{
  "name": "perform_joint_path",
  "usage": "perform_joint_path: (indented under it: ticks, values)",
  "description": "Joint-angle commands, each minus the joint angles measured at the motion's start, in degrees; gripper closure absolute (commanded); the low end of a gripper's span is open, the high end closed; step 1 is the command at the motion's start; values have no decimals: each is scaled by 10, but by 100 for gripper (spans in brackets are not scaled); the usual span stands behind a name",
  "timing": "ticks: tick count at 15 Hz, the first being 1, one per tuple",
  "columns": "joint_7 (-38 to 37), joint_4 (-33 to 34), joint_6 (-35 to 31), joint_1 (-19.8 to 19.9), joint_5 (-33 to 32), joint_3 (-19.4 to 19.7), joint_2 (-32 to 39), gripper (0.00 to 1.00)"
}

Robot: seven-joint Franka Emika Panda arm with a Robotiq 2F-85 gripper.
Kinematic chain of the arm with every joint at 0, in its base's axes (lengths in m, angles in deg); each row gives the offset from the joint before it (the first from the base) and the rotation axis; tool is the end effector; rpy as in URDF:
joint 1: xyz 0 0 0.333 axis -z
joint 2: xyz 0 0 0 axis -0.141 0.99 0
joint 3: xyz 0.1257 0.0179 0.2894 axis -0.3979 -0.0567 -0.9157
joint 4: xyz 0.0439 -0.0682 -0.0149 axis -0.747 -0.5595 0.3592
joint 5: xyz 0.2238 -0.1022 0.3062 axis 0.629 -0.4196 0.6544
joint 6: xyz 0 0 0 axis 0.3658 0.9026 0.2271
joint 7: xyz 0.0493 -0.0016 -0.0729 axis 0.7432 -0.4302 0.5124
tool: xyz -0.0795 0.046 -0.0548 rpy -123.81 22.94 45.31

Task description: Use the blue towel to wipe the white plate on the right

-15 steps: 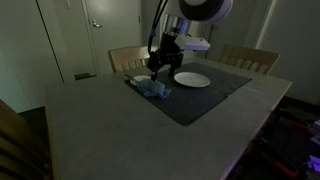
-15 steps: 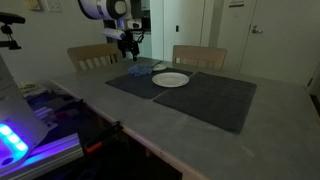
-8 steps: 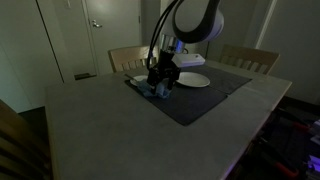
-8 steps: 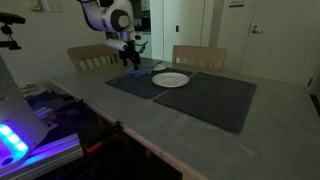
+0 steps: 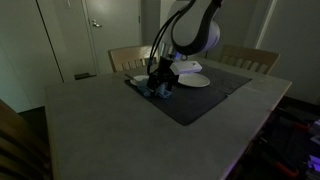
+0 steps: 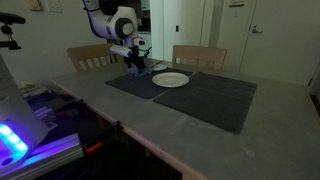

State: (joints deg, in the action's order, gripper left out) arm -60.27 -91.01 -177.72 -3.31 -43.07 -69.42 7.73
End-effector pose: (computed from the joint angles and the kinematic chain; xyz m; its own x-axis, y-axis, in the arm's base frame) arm 0.5430 0.1693 0.1516 0.9870 0.0093 0.1603 0.0275 -0.9933 -0.1120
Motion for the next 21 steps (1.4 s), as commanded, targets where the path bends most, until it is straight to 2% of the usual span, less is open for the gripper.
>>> perform_joint_path:
  ticks: [1,2,3,4,6,8,15,17,21]
  values:
    - [-2,14,-11,-12,9,5,23,0]
    - [-2,15,-12,-12,10,4,26,0]
    - [-3,20,-9,-14,10,5,29,5]
    - [-5,22,-10,-16,11,6,30,24]
    - [-7,22,-11,-17,11,7,29,31]
    - [-9,22,-11,-17,10,11,26,44]
    - [-15,22,-8,-19,6,23,14,96]
    - [-12,22,1,-21,2,26,10,100]
    - [-15,24,37,-33,-11,43,-15,98]
